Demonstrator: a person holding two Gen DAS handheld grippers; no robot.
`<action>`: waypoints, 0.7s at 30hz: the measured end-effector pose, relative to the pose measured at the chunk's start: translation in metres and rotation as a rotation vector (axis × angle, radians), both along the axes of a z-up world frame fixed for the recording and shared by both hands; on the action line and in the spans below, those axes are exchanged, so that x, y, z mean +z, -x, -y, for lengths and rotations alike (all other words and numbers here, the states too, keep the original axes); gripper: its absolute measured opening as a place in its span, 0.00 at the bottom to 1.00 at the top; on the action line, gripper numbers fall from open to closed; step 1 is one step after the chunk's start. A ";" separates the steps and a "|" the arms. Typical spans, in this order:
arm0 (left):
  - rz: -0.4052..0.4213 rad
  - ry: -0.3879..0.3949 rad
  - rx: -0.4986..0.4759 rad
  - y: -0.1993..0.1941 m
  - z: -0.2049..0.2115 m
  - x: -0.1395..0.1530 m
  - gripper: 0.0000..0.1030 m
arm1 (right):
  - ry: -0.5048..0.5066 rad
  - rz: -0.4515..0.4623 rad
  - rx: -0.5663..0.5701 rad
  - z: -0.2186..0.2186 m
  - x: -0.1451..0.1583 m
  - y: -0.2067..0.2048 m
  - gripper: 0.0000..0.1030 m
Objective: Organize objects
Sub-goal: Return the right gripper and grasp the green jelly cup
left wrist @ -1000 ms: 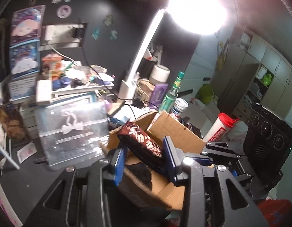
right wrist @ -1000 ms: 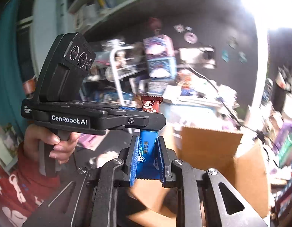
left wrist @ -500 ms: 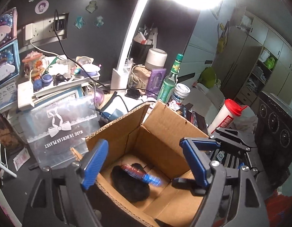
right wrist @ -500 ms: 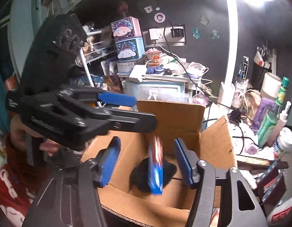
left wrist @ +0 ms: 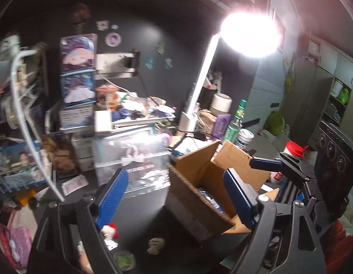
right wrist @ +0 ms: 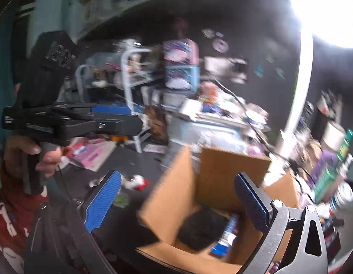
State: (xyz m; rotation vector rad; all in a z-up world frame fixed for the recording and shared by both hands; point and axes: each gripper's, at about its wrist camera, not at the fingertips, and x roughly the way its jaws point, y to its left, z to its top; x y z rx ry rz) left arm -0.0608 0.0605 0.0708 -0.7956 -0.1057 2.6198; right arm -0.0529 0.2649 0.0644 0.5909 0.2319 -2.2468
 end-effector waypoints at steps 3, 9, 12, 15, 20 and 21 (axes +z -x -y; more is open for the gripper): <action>-0.025 0.010 0.067 -0.017 0.027 -0.004 0.81 | -0.010 0.012 0.076 0.030 0.001 -0.015 1.00; -0.041 0.005 0.175 -0.052 0.083 -0.031 0.82 | 0.011 0.112 0.256 0.090 -0.025 -0.037 1.00; -0.019 0.007 0.202 -0.061 0.099 -0.051 0.81 | -0.014 0.154 0.300 0.117 -0.051 -0.042 1.00; 0.017 0.003 0.225 -0.065 0.112 -0.076 0.82 | -0.070 0.184 0.288 0.139 -0.083 -0.039 1.00; 0.074 -0.010 0.241 -0.061 0.126 -0.109 0.81 | -0.159 0.242 0.228 0.156 -0.133 -0.023 0.96; 0.083 -0.011 0.243 -0.059 0.128 -0.114 0.82 | -0.182 0.240 0.208 0.159 -0.141 -0.020 0.93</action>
